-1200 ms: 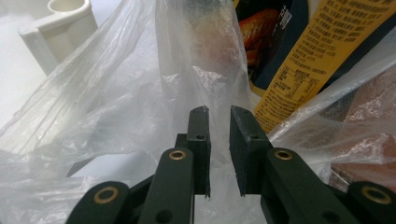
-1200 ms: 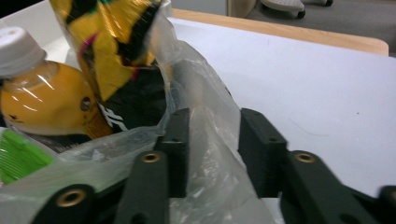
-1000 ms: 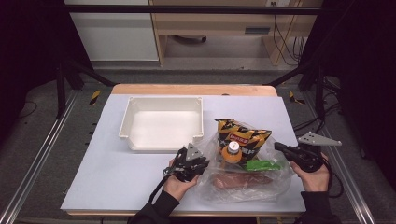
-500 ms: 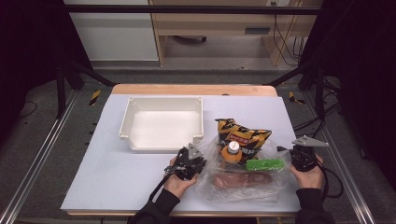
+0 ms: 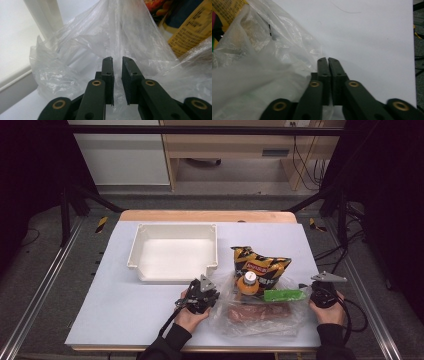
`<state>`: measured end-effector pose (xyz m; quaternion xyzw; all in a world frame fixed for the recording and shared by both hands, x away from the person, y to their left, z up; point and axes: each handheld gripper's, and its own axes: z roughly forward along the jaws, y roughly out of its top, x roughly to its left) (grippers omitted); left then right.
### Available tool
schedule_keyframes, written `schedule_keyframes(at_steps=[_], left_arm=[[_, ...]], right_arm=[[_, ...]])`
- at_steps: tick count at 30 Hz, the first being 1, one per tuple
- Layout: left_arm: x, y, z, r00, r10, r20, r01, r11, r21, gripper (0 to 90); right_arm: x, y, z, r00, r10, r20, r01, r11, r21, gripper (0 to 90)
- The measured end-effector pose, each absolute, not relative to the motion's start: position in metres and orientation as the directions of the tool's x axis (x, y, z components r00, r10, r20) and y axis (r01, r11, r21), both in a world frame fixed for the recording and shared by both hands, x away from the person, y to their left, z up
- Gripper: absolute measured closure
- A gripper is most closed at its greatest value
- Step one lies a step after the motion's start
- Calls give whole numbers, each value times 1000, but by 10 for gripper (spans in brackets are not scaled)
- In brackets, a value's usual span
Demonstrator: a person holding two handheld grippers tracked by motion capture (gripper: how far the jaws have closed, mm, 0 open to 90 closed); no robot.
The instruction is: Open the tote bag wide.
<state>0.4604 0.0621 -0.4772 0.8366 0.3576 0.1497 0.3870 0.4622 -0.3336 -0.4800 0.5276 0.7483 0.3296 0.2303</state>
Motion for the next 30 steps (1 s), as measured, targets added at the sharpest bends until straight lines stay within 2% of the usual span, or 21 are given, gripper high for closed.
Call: schedule_keyframes(at_steps=[7,13,18,22,26,28,30], left_arm=[[452,79,-446,703,709,-56,438,-369,820,754],[435,87,-414,725,687,-42,368,-336,867,751],[417,83,-412,754,656,-25,351,-370,860,754],[407,74,-424,778,628,-12,352,-420,837,747],[403,71,-433,786,617,-32,372,-431,822,702],[400,70,-434,790,612,-37,371,-429,824,658],[399,67,-435,791,610,-45,377,-429,821,572]], right_arm=[[440,-348,-448,-334,937,106,527,93,844,704],[412,-360,-412,-318,943,95,414,48,909,584],[383,-359,-389,-322,943,84,328,28,944,510],[360,-350,-390,-349,933,90,339,36,940,496],[344,-340,-398,-393,912,118,367,38,929,470],[344,-333,-404,-409,903,130,391,45,919,428],[349,-328,-409,-430,894,124,405,69,912,457]])
